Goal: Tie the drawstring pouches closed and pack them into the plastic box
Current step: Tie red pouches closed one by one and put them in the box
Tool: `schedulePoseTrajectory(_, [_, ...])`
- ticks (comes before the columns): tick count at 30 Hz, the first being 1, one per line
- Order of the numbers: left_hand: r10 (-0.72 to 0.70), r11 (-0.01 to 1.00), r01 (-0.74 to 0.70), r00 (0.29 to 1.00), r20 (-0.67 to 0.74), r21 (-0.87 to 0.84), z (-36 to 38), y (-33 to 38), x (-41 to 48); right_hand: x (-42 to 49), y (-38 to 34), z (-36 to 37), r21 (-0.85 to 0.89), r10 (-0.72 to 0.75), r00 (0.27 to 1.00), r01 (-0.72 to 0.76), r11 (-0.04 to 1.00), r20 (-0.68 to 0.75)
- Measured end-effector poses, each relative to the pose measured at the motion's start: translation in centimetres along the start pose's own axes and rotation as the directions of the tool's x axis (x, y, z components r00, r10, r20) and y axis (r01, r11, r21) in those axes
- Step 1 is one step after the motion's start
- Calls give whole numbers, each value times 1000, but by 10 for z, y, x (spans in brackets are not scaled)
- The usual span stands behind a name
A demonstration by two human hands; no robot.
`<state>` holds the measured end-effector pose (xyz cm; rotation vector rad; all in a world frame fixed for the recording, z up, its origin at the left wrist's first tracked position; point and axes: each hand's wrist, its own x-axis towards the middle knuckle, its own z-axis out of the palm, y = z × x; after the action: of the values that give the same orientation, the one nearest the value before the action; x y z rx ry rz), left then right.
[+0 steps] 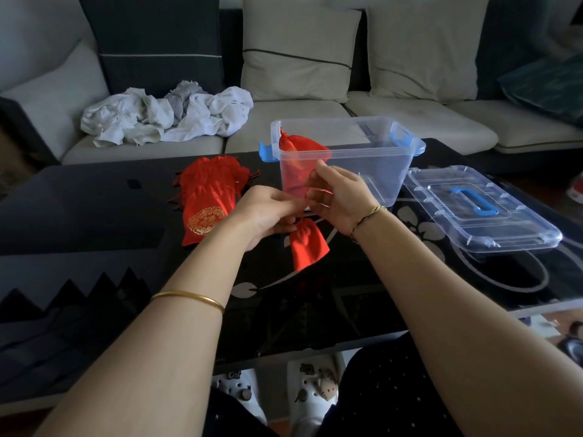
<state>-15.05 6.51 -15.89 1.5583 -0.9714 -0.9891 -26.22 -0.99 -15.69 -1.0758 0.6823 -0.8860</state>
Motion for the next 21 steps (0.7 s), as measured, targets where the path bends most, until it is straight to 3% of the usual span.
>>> schedulePoseTrajectory(4, [28,998,-27,999,-18,56,2,0,2,0,0,5,-88,-17,1000,18,996,7])
schedulePoseTrajectory(8, [4,1000,-4,999,-37,9,2,2,2,2,3,2,-247,96,994,-107,963,-57])
schedulePoseTrajectory(11, [-16,1000,15,999,-45,-14,2,2,2,-1,5,2,-304,153,988,-150,941,-13])
schedulePoseTrajectory(18, [-10,1000,12,988,-156,9,-3,0,5,-2,7,0,-480,74,989,-2,877,130])
schedulePoseTrajectory(21, [-9,1000,10,982,-190,8,-4,-1,4,0,10,-2,-599,-33,984,134,789,178])
